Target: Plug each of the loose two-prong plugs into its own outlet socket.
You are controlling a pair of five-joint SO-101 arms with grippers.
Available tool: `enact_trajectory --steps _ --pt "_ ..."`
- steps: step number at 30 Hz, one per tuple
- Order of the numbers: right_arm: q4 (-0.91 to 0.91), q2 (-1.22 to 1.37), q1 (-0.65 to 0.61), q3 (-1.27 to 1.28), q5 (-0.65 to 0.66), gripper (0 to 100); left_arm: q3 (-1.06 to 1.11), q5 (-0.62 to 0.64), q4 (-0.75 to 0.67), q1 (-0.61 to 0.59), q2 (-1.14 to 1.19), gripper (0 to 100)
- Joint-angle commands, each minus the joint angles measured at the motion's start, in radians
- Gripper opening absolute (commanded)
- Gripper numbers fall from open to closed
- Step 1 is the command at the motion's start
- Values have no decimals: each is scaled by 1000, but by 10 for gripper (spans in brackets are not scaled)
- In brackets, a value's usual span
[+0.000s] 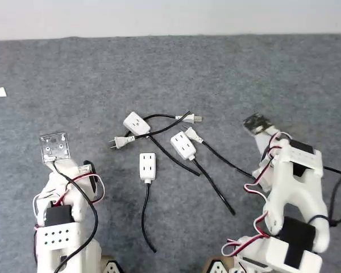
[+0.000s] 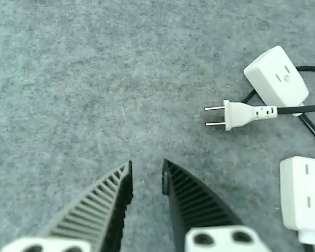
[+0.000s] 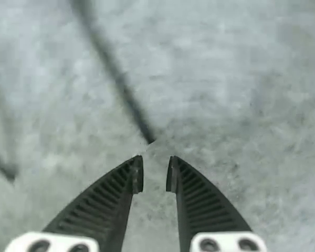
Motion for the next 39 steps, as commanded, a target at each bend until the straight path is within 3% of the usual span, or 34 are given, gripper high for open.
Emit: enact_trajectory --steps 1,5,13,21,29,35,39 --pt "116 -105 -12 -89 222 90 -8 -9 -29 -3 -17 88" --pt "191 -245 -38 -80 272 89 -1 -9 -52 -5 -17 88" --pt "56 -346 -94 121 68 89 33 -9 -124 -2 -9 88" --pt "18 -344 -77 181 150 90 38 -3 -107 0 -8 214" --pt "-182 -312 -47 278 250 90 38 -2 -110 2 -8 213" --pt "-341 -183 -21 276 255 90 31 -2 -114 2 17 213" --pt "-355 -113 -47 244 252 90 -10 -5 -144 2 135 213"
